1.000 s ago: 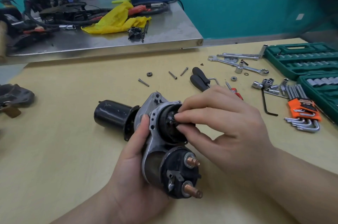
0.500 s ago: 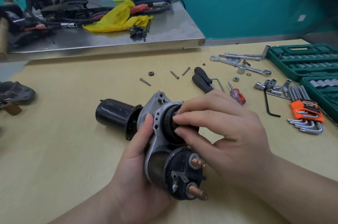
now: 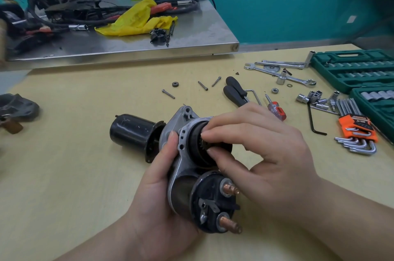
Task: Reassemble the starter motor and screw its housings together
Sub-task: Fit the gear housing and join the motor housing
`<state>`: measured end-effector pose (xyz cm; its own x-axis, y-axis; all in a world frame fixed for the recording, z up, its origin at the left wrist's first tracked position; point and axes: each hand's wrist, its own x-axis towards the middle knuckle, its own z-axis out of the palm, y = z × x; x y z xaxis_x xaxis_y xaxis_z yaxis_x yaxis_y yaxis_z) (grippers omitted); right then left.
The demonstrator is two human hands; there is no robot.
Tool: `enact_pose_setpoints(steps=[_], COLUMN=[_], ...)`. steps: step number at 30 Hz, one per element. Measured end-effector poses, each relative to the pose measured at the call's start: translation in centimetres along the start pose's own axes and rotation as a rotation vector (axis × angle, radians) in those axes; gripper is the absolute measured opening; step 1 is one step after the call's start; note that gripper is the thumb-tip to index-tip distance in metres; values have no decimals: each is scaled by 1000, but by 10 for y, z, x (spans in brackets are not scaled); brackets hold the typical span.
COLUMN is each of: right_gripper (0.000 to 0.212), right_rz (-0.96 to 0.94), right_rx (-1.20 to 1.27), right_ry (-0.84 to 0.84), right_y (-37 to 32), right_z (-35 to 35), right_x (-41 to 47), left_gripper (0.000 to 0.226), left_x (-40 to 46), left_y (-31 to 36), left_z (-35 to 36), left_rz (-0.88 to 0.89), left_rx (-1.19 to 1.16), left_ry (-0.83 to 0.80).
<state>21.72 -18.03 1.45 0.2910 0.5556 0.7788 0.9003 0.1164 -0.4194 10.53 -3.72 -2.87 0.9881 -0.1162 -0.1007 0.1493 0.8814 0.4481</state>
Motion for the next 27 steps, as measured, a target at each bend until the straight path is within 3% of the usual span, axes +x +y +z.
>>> enact_pose_setpoints(steps=[14,18,27], right_gripper=[22,17,16], right_rz=[155,144,143], right_rx=[-49,-58,-78], right_ry=[11,-3,-14], right_y=[-1,-3,-3], right_z=[0,0,-1], right_x=[-1,-1,0], left_gripper=[64,73,67], left_x=[-3,-3,-3], left_y=[2,3,2], left_z=[1,3,1], left_rz=[-58,-53,-45], left_rx=[-73,-54,-31], left_ry=[43,34,93])
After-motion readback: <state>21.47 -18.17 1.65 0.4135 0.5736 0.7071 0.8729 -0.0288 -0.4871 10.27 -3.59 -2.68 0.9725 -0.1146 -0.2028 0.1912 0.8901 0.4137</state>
